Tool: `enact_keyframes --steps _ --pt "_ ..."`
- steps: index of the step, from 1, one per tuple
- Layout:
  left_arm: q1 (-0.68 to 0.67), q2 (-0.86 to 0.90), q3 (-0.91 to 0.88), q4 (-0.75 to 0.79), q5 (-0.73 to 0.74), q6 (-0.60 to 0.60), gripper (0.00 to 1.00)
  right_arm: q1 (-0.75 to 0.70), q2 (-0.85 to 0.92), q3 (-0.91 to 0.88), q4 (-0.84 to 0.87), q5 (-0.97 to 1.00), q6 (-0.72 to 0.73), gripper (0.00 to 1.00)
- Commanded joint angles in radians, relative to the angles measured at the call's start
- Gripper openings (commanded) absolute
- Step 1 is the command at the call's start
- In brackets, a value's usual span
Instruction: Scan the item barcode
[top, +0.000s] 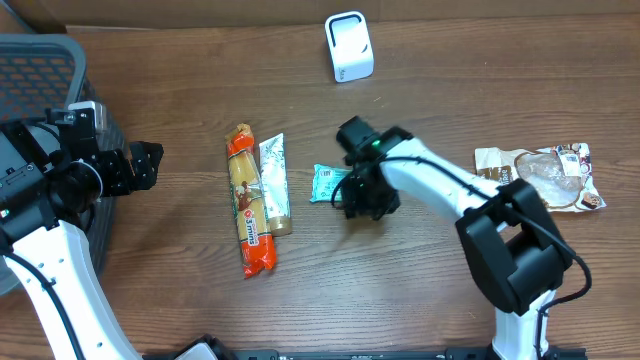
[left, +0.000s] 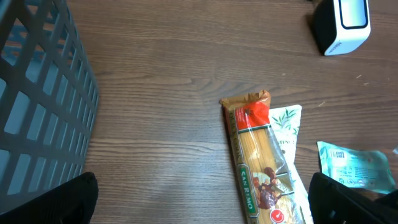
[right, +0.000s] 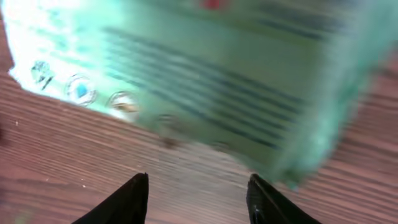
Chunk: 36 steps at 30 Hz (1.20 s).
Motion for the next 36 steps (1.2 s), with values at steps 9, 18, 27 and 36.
enact_keyframes --steps 9,18,27,36 --pt "0.002 0.002 -0.001 0.002 0.016 0.015 0.99 -0.283 -0.158 0.071 -0.031 -0.228 -0.113 0.61" --pt "0.002 0.002 -0.001 0.002 0.016 0.015 1.0 -0.413 -0.13 -0.144 0.208 -0.538 -0.203 0.69" --pt "0.002 0.002 -0.001 0.002 0.016 0.015 1.0 -0.35 0.003 -0.255 0.448 -0.589 -0.066 0.7" --pt "0.002 0.002 -0.001 0.002 0.016 0.015 1.0 -0.199 0.127 -0.255 0.694 -0.557 0.183 0.57"
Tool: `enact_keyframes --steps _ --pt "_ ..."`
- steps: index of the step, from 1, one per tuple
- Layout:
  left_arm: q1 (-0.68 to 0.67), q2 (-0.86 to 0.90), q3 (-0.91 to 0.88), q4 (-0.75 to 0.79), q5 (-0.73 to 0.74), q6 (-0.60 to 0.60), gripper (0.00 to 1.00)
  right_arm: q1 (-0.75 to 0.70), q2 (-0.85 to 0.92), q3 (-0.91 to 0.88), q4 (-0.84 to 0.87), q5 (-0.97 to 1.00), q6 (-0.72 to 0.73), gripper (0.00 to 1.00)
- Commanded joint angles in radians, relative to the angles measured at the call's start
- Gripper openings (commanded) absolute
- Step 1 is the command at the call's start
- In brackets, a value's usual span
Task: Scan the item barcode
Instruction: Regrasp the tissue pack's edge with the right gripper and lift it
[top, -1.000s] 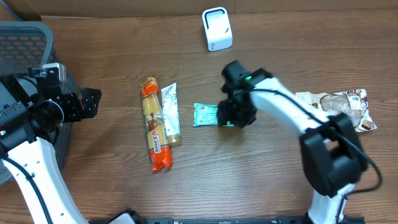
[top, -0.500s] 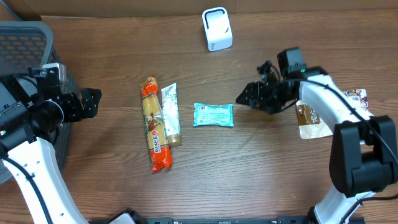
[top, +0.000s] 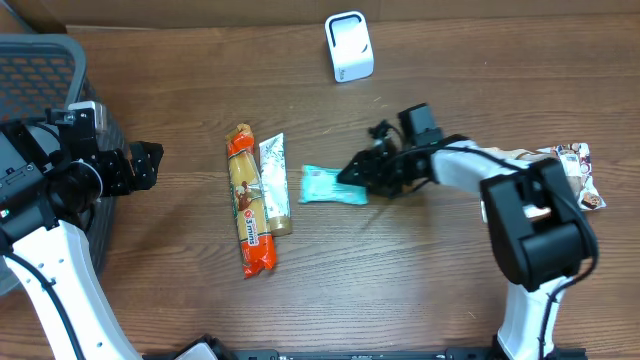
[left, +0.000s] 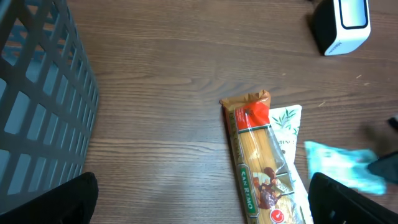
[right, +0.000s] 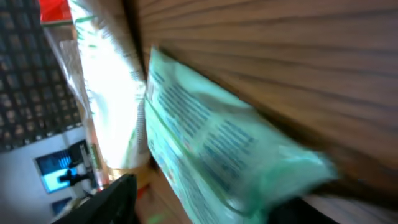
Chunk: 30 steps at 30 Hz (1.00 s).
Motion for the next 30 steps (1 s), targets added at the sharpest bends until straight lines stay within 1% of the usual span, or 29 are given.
enact_keyframes --steps 1,2,3,6,8,11,15,18,24,30 --pt "0.003 0.002 -0.001 0.001 0.016 0.015 0.99 0.056 0.079 -0.016 0.017 0.111 0.155 0.49" --pt "0.003 0.002 -0.001 0.002 0.016 0.015 1.0 0.064 0.08 -0.016 0.019 0.126 0.163 0.44" --pt "0.002 0.002 -0.001 0.002 0.016 0.015 1.0 0.067 0.08 -0.016 0.022 0.135 0.165 0.35" --pt "0.002 0.002 -0.001 0.001 0.016 0.015 1.0 0.068 0.08 -0.015 0.035 0.126 0.165 0.18" --pt "0.002 0.002 -0.001 0.001 0.016 0.015 1.0 0.063 0.08 -0.015 0.038 0.111 0.165 0.14" --pt "0.002 0.002 -0.001 0.001 0.016 0.015 1.0 0.061 0.08 -0.015 0.053 0.075 0.161 0.04" --pt "0.002 0.002 -0.001 0.001 0.016 0.015 1.0 0.042 0.068 0.003 0.06 0.018 0.146 0.04" --pt "0.003 0.002 -0.001 0.002 0.016 0.015 0.99 0.012 0.003 0.013 0.037 -0.009 0.098 0.04" --pt "0.002 0.002 -0.001 0.002 0.016 0.015 1.0 -0.059 -0.217 0.014 -0.076 -0.007 -0.03 0.04" --pt "0.002 0.002 -0.001 0.001 0.016 0.015 1.0 -0.108 -0.502 0.014 -0.185 0.055 -0.16 0.04"
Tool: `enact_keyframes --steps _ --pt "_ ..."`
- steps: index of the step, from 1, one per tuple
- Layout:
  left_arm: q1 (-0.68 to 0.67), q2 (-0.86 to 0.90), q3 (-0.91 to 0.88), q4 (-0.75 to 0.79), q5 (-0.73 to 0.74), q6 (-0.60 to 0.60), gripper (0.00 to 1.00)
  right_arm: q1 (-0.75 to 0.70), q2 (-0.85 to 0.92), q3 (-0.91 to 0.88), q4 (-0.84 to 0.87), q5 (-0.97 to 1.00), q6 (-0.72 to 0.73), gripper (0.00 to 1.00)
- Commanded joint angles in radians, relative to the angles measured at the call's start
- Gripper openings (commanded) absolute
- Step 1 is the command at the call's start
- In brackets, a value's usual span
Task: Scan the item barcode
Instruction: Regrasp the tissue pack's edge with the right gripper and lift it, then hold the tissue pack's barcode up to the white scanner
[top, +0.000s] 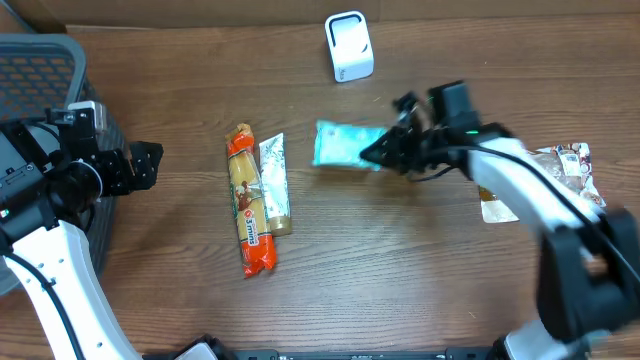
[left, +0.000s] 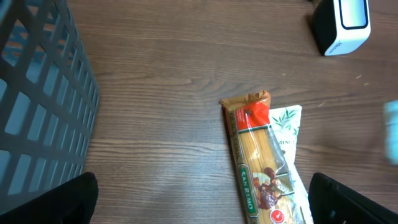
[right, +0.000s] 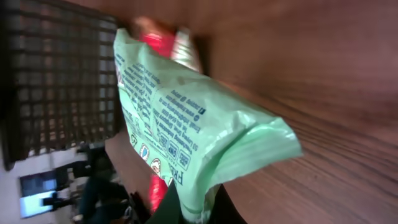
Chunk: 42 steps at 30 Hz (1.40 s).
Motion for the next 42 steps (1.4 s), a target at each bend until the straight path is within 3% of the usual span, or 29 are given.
enact_keyframes --steps 1,10,19,25,31,34,37,42 --pt "0.002 0.002 -0.001 0.001 0.015 0.015 0.99 -0.011 -0.206 0.012 -0.031 0.036 -0.118 0.04" --pt "0.002 0.002 -0.001 0.001 0.015 0.015 1.0 -0.011 -0.565 0.012 -0.137 0.14 -0.188 0.04" --pt "0.002 0.002 -0.001 0.001 0.015 0.015 1.0 0.03 -0.614 0.024 -0.234 0.348 -0.153 0.03" --pt "0.002 0.002 -0.001 0.001 0.015 0.015 1.0 0.137 -0.393 0.317 -0.433 0.665 -0.196 0.03" --pt "0.002 0.002 -0.001 0.001 0.015 0.015 1.0 0.248 -0.044 0.678 -0.552 1.151 -0.3 0.04" --pt "0.002 0.002 -0.001 0.002 0.015 0.015 1.0 0.281 0.083 0.711 -0.439 1.433 -0.4 0.04" --pt "0.002 0.002 -0.001 0.002 0.015 0.015 1.0 0.297 0.188 0.711 -0.272 1.627 -0.594 0.04" --pt "0.002 0.002 -0.001 0.001 0.015 0.015 1.0 0.293 0.319 0.711 0.011 1.658 -0.93 0.04"
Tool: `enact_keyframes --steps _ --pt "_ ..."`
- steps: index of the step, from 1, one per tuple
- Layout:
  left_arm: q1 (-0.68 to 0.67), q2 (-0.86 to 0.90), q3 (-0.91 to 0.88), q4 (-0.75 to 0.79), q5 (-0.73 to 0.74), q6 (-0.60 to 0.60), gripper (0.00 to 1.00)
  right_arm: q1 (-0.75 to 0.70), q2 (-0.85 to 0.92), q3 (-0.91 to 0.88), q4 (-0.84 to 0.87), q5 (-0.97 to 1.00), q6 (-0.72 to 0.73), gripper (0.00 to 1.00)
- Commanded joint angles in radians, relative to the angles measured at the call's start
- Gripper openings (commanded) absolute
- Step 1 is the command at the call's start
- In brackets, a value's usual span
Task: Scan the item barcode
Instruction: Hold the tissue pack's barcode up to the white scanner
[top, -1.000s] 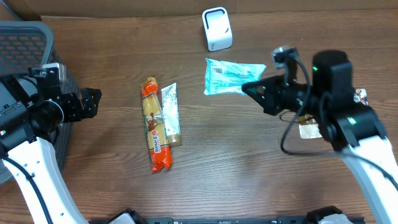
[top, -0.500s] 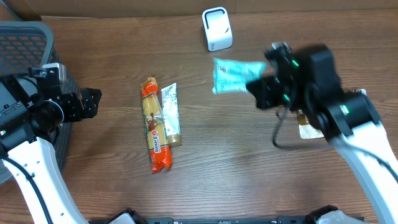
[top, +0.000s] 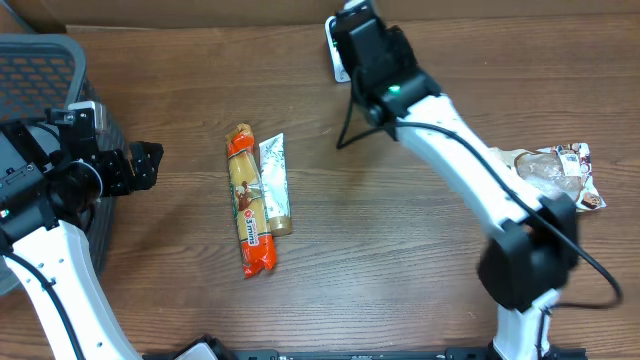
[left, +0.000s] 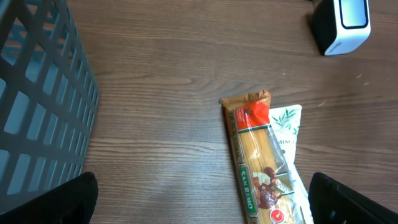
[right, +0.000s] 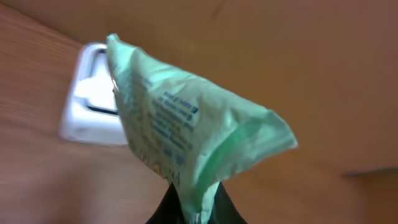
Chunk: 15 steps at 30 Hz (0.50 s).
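My right gripper (right: 191, 202) is shut on the lower edge of a pale green packet (right: 180, 124) with dark print, held up just in front of the white barcode scanner (right: 93, 109) at the table's back. In the overhead view the right arm reaches over the scanner and the packet is hidden under the gripper (top: 355, 35). The scanner (left: 345, 25) also shows in the left wrist view. Far to the left, beside the basket, my left gripper (left: 202, 211) stands open and holds nothing.
A long pasta pack (top: 248, 200) and a slim herb packet (top: 274, 185) lie side by side left of centre. A clear snack bag (top: 545, 175) lies at the right edge. A grey mesh basket (top: 40, 60) stands at the far left.
My right gripper has moved with the green packet from mid-table, right of the scanner, to the back, and now holds it right at the scanner. The left arm has not moved.
The green packet first lay on the table right of the pasta pack, with my right gripper open over it. Then the gripper was at its right end. Then it held the packet off the table, and now in front of the scanner.
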Motion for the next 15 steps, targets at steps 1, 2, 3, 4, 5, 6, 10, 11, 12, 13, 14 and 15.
enact_keyframes --steps 1,2,3,4,5,6,10,11,12,13,14,15 --pt "0.002 0.002 -0.001 0.001 0.016 0.014 1.0 -0.003 0.046 0.022 0.162 0.148 -0.304 0.04" --pt "0.002 0.002 -0.001 0.001 0.016 0.014 1.0 -0.009 0.076 0.021 0.262 0.146 -0.38 0.04" --pt "0.002 0.002 -0.001 0.001 0.016 0.014 1.0 -0.012 0.092 0.021 0.316 0.137 -0.428 0.04" --pt "0.002 0.002 -0.001 0.001 0.016 0.014 1.0 -0.016 0.111 0.021 0.369 0.116 -0.476 0.04" --pt "0.002 0.002 -0.001 0.001 0.016 0.014 0.99 -0.018 0.124 0.021 0.398 0.093 -0.514 0.04" --pt "0.003 0.002 -0.001 0.001 0.016 0.014 1.0 -0.021 0.138 0.021 0.418 0.064 -0.552 0.04" --pt "0.002 0.002 -0.001 0.001 0.016 0.014 0.99 -0.027 0.208 0.021 0.5 0.027 -0.699 0.04" --pt "0.002 0.002 -0.001 0.001 0.016 0.014 0.99 -0.03 0.224 0.021 0.517 0.026 -0.731 0.04" --pt "0.003 0.002 -0.001 0.001 0.016 0.014 0.99 -0.032 0.239 0.02 0.539 0.026 -0.764 0.04" --pt "0.003 0.002 -0.001 0.001 0.016 0.014 1.0 -0.035 0.258 0.02 0.568 0.027 -0.802 0.04" --pt "0.003 0.002 -0.001 0.001 0.016 0.014 1.0 -0.036 0.271 0.02 0.588 0.026 -0.829 0.04" --pt "0.002 0.002 -0.001 0.001 0.016 0.014 1.0 -0.039 0.287 0.02 0.613 0.025 -0.855 0.04"
